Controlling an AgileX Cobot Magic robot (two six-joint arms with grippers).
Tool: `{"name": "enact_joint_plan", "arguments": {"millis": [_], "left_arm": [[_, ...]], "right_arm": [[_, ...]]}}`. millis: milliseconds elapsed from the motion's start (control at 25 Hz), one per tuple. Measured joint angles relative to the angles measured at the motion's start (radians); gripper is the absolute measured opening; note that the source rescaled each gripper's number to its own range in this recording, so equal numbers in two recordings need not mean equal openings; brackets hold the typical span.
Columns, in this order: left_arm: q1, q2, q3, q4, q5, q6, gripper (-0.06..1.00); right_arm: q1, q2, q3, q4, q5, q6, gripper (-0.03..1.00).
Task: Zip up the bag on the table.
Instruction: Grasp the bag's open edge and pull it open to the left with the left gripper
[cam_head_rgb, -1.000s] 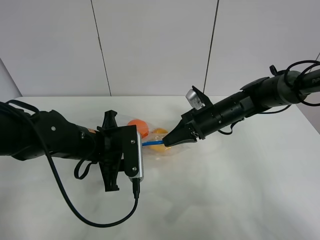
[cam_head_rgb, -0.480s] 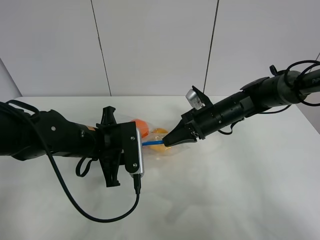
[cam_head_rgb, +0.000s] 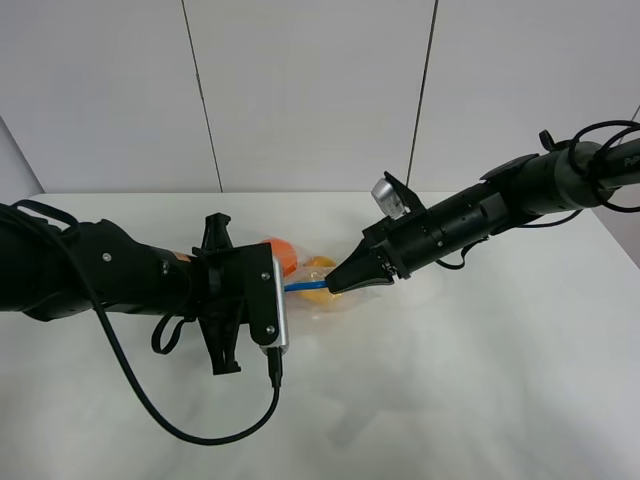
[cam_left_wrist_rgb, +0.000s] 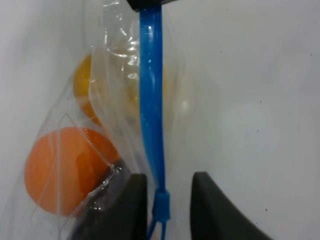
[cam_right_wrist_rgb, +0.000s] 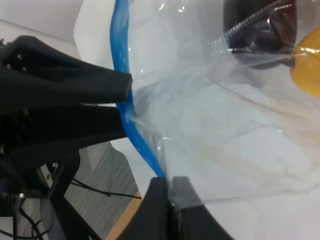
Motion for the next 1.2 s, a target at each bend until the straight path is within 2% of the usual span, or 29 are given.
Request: {"name": "enact_joint_plan", "arguments": {"millis": [120, 200, 360, 560, 680, 1200], "left_arm": [[0.0, 0.0, 0.0, 0.0, -0.007, -0.021, 0.04], [0.0, 0.0, 0.0, 0.0, -0.007, -0.029, 0.01], [0.0, 0.0, 0.0, 0.0, -0.014, -0.03, 0.0], [0.0, 0.0, 0.0, 0.0, -0.073, -0.028, 0.0], [0.017, 0.0, 0.0, 0.0, -0.091, 0.002, 0.0], [0.273, 0.0, 0.0, 0.002, -0.108, 0.111, 0.0]], "right_arm": [[0.0, 0.0, 0.0, 0.0, 0.0, 0.0, 0.0], [0.0, 0.0, 0.0, 0.0, 0.0, 0.0, 0.0], [0.0, 0.0, 0.0, 0.0, 0.0, 0.0, 0.0], [-0.001, 0.0, 0.0, 0.008, 0.0, 0.0, 0.0], [-0.001, 0.0, 0.0, 0.019, 0.0, 0.0, 0.0], [0.001, 0.0, -0.001, 0.053, -0.002, 0.0, 0.0]]}}
